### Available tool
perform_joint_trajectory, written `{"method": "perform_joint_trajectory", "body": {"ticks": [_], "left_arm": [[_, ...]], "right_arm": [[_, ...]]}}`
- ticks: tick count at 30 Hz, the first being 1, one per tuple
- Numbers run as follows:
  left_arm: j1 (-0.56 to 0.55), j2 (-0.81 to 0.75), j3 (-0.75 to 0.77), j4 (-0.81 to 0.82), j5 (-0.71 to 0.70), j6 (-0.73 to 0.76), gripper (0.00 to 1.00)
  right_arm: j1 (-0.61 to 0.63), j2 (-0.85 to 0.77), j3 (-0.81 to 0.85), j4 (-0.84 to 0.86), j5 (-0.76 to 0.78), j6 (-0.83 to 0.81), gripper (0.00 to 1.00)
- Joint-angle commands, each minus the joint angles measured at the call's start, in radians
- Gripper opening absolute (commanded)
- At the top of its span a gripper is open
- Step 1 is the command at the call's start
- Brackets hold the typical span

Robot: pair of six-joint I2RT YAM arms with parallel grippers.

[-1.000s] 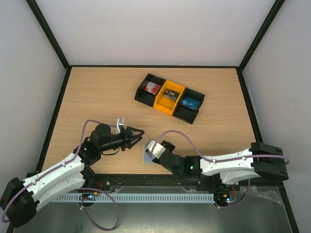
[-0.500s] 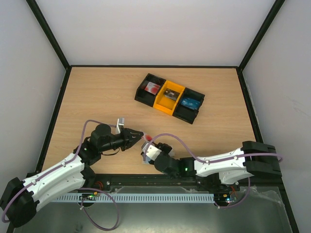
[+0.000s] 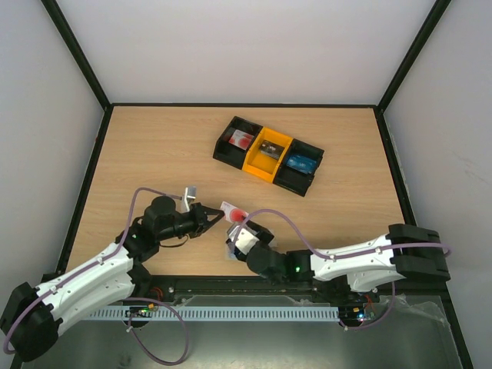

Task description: Take the credit cards out of the card holder

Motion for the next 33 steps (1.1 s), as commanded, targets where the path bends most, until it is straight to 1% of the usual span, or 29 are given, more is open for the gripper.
{"method": "perform_joint_trajectory", "body": {"ticks": [1,2,3,6,8,10,12,17,22,27,33], "left_arm": [[0.014,-0.018,0.016,-0.021,-0.017,0.119,0.03],[0.016,-0.02,0.016,-0.028,-0.024,0.141,0.03],[0.018,-0.023,0.019,-0.036,-0.034,0.168,0.03],[0.021,-0.045,0.025,-0.048,-0.051,0.272,0.03],[0.02,-0.063,0.032,-0.039,-0.053,0.321,0.03],[0.022,-0.07,0.048,-0.043,-0.053,0.38,0.03],[0.03,-0.062,0.08,-0.071,-0.055,0.445,0.03],[0.09,0.024,0.199,-0.166,-0.002,0.565,0.03],[0.178,0.147,0.311,-0.215,0.028,0.641,0.03],[0.287,0.304,0.398,-0.188,0.067,0.71,0.03],[0.362,0.5,0.515,-0.107,0.05,0.791,0.03]], "right_arm": [[0.008,-0.085,-0.018,-0.043,-0.062,0.159,0.67],[0.008,-0.096,-0.012,-0.07,-0.071,0.202,0.72],[0.008,-0.105,-0.002,-0.11,-0.07,0.247,0.75],[0.008,-0.132,0.015,-0.192,-0.071,0.376,0.79],[0.008,-0.153,0.006,-0.202,-0.076,0.46,0.82],[0.008,-0.174,-0.008,-0.195,-0.11,0.532,0.83],[0.008,-0.189,-0.023,-0.182,-0.113,0.614,0.83],[0.008,-0.228,-0.036,-0.202,-0.09,0.833,0.85],[0.008,-0.279,-0.046,-0.251,-0.094,0.913,0.86],[0.008,-0.314,-0.065,-0.3,-0.1,0.967,0.89],[0.008,-0.357,-0.091,-0.346,-0.121,1.008,0.9]]}}
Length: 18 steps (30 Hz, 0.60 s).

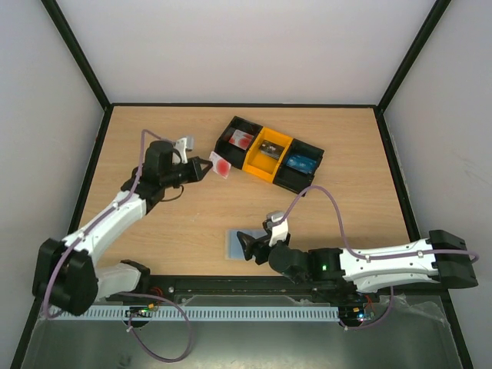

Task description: Take the credit cards out of the card holder

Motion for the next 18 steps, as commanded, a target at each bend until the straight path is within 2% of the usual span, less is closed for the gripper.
{"method": "perform_joint_trajectory", "body": {"ticks": [1,11,18], "left_arm": [[0.046,0.131,0.105,0.081,0.011,0.103,0.03],[0.108,0.519,0.364,0.185,0.044,0.116,0.03],[0.107,0.757,0.593,0.116,0.034,0.143,0.03]], "right_arm": [[0.008,-0.046,-0.032,-0.063,-0.001,0.064,0.9],[0.008,-0.158,-0.08,-0.104,0.019,0.084,0.9],[0.008,-0.199,-0.083,-0.163,0.021,0.104,0.9]]}}
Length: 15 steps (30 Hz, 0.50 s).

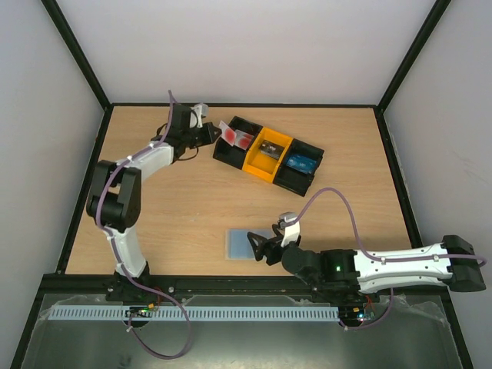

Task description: Take the credit cards out of the card holder

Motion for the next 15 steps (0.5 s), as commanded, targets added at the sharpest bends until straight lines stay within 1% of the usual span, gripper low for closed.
{"method": "perform_joint_trajectory", "body": {"ticks": [1,11,15], "left_arm": [[0.0,0.093,0.118,-0.013,-0.007,0.032,0.03],[-0.022,0.193,0.215,-0.021,-0.119,0.054,0.03],[-0.031,0.242,0.271,-0.042,-0.131,0.058,0.03]], "right_arm": [[0.008,-0.031,-0.005,-0.079,0.034,0.042,0.9],[0.008,-0.076,-0.025,-0.109,0.009,0.071,0.9],[0.008,-0.075,-0.019,-0.116,0.011,0.072,0.9]]}}
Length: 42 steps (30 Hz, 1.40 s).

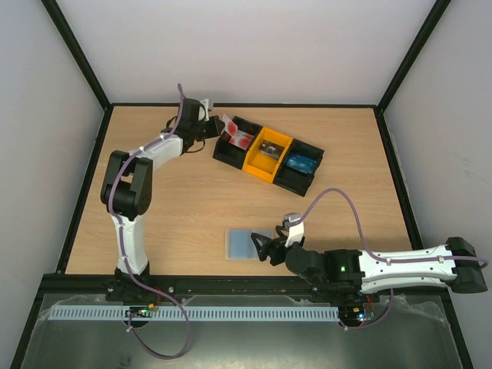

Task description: Take the credit cards out of the card holder

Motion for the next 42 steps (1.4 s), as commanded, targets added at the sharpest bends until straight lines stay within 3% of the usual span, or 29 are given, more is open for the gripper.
{"method": "perform_joint_trajectory", "body": {"ticks": [1,17,42], "left_arm": [[-0.018,0.061,0.08,-0.026,-0.041,0.03,0.03],[-0.082,0.164,0.211,-0.088,-0.141,0.067,0.04],[-0.091,0.258,0.312,-0.143,-0.131,0.093,0.08]], "right_arm": [[0.008,-0.009,-0.004,-0.038,0.019,0.024,0.9],[0.008,-0.045,-0.004,-0.081,0.024,0.041,0.9],[0.008,-0.161,-0.012,-0.146,0.06,0.078,0.89]]}}
